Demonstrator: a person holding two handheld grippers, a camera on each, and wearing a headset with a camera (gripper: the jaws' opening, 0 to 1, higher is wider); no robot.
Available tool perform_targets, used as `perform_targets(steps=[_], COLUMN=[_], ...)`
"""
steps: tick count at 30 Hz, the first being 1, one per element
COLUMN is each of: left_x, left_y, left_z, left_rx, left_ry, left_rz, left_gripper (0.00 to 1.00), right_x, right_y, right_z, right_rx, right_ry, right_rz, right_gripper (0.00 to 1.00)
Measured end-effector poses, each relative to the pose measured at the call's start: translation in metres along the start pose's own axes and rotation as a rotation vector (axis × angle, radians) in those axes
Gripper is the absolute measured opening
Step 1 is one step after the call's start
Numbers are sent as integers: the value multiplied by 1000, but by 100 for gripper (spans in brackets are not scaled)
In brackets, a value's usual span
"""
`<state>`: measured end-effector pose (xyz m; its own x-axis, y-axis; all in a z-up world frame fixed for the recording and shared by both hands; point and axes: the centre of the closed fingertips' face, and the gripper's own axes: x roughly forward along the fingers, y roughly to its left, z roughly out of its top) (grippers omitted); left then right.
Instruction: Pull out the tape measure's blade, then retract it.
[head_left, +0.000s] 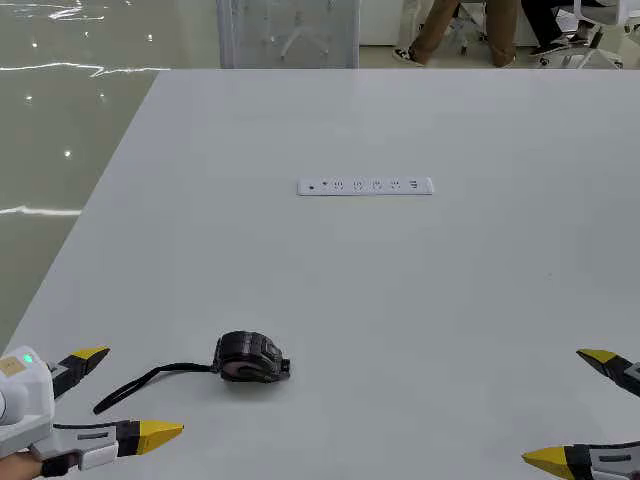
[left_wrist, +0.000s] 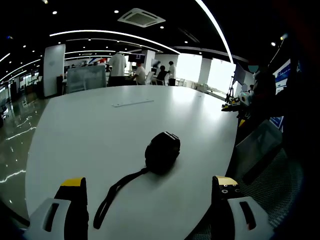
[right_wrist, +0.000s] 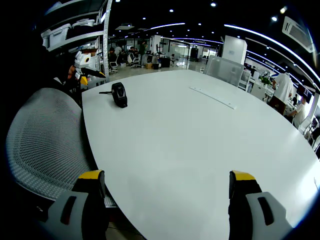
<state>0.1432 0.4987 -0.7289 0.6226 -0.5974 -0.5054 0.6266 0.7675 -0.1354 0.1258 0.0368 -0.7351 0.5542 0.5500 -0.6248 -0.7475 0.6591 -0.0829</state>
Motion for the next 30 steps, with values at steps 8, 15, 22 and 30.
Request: perform_targets(steps=[8,15,22,30], left_x=[2,4,6,8], left_y=[-3,-3,-4,-2], left_z=[-2,-5,-4,-7], left_rx=[-4,0,6,13], left_ry=[1,14,17,41], left_rz=[1,-4,-19,-21], left_gripper=[100,100,100,100], right_x=[-3,-4,-3,-2], right_y=[4,3,3,4], right_z=[-7,-9,-10,-11], right_rx=[8,18,15,17], right_ry=[10,13,17,30], right_rz=[4,-2,-3,-3], right_gripper=[100,100,100,100])
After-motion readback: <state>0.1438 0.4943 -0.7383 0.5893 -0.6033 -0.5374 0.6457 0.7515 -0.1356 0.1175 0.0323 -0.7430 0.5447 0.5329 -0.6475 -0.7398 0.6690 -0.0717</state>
